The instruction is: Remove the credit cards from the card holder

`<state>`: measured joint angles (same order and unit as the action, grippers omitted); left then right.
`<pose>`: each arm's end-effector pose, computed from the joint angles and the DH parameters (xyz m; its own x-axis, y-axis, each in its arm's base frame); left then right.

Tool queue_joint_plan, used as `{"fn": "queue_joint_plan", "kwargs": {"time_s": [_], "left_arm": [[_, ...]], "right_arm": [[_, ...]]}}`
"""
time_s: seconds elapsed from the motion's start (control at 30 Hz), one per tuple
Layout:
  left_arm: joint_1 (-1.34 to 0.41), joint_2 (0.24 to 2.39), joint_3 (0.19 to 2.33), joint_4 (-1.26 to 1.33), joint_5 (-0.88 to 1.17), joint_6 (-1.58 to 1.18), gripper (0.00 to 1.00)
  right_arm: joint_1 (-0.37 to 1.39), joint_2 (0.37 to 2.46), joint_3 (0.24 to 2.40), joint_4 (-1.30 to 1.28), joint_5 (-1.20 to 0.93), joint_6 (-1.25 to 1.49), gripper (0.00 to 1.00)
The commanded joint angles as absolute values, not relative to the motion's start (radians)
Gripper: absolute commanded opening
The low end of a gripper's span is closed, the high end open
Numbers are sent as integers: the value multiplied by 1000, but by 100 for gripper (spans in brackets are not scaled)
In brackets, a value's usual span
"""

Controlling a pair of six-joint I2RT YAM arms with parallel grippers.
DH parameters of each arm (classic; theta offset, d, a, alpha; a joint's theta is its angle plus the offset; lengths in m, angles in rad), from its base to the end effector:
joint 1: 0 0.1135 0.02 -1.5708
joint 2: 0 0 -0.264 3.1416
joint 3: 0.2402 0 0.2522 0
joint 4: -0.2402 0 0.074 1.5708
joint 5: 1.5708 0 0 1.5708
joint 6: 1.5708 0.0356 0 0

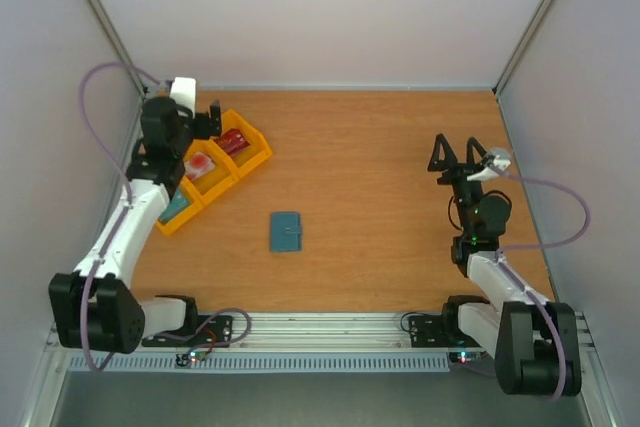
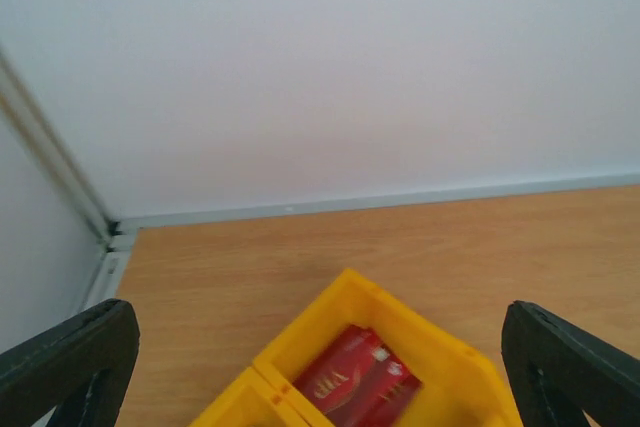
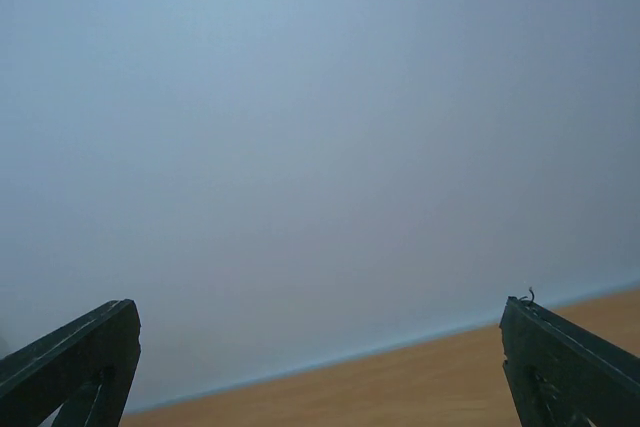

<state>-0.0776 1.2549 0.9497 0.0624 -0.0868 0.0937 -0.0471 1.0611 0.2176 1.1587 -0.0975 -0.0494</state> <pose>0.2953 -0.0199 0.3217 -0.2393 0.1121 -0.9645 0.0158 0.9936 0.1116 0.2028 -0.0061 0.2348 0.3115 -0.0639 -0.9481 -0.0302 0.9966 -0.0771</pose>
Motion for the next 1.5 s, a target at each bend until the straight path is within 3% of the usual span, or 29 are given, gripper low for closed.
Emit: {"fn": "queue_joint_plan", "kwargs": {"time_s": [0.0,0.1,0.23,0.33,0.43,0.57,0.8,1.03,1.3,1.47], "left_arm": [[-85,1210,1241,-646,202,75,99],[-152,1218,1296,-875,359,47,90],[-273,1330,1300,-1058,353,18,72],[-340,1439,1277,-1119,361,22,71],[-348,1515,1225,-1085,403,-22,71],[-345,1573,1129,-976,499,-98,69],[-275,1651,1003,-797,616,-219,64],[-265,1715,904,-677,674,-230,65],[-251,1859,893,-588,820,-297,63],[-251,1847,872,-515,926,-341,56]], "right_arm": [[-49,946,425,698,-406,148,99],[-13,887,609,155,-359,60,99],[16,896,768,-296,-317,16,95],[119,928,839,-443,-315,16,89],[357,1002,913,-552,-203,-4,85],[601,1183,997,-577,-198,174,82],[771,1555,1137,-511,-284,317,73],[802,1811,1172,-397,-358,433,58],[802,1993,1212,-281,-468,520,58],[800,2035,1184,-165,-549,570,50]]}}
